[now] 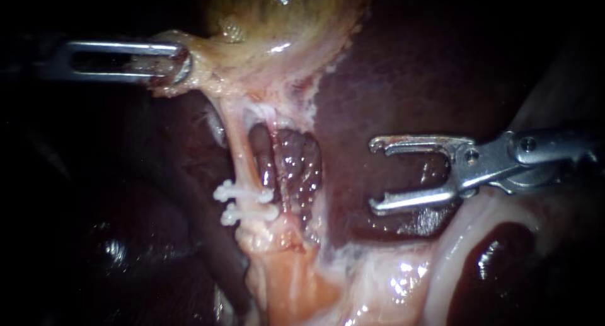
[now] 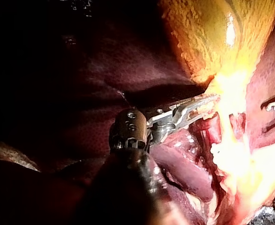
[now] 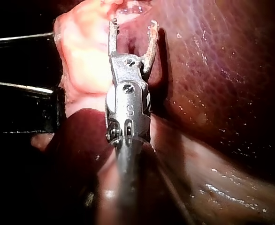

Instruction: Going back second clip left tube

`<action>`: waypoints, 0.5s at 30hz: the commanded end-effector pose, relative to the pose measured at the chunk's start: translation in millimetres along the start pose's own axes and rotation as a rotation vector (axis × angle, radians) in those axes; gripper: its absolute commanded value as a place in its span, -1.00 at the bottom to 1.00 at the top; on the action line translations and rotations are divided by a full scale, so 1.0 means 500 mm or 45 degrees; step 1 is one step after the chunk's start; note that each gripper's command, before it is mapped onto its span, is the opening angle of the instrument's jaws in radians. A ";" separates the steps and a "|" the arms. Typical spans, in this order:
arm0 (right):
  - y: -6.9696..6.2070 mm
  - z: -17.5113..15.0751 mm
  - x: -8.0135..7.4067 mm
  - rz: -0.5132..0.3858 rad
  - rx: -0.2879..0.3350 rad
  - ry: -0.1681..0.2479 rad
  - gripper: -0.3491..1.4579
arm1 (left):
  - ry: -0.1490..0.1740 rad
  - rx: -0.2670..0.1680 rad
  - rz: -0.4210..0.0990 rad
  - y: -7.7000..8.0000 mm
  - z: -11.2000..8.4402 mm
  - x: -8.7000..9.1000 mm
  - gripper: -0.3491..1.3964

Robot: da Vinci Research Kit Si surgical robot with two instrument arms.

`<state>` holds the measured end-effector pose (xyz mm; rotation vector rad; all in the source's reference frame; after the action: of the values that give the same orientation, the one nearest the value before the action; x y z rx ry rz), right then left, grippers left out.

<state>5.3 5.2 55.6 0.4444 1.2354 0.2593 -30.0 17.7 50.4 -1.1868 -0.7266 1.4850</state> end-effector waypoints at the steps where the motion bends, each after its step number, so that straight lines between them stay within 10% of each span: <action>1: 0.0000 0.0000 -0.0001 0.000 0.000 0.000 -0.06 | -0.001 -0.005 0.000 -0.0002 0.0008 -0.0004 -1.00; 15: -0.0021 0.0023 0.0022 0.009 0.024 0.003 -0.06 | -0.021 -0.013 0.002 -0.0003 0.0003 -0.0007 -1.00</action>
<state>7.4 4.3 54.1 0.4833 1.2393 0.2648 -29.8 17.5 50.5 -1.1834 -0.7450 1.4959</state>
